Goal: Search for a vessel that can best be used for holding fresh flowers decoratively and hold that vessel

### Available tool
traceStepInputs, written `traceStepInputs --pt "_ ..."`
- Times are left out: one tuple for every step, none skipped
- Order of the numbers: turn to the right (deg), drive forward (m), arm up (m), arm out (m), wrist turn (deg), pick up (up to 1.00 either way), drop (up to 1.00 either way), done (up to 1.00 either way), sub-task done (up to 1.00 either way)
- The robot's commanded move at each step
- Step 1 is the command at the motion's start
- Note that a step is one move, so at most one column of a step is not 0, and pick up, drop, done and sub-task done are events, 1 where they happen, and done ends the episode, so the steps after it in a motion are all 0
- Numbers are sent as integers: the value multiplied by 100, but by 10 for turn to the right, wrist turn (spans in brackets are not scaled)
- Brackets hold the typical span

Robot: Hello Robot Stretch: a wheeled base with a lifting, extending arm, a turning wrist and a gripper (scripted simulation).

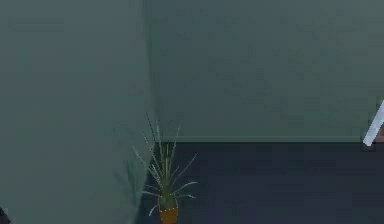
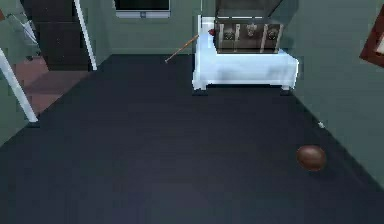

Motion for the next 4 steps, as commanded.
traceStepInputs --pt "450 0 0 0 0 0 0 0 0" --pt "420 0 0 0 0 0 0 0 0" --pt "30 0 0 0 0 0 0 0 0" --pt "0 20 0 0 0 0 0 0 0"
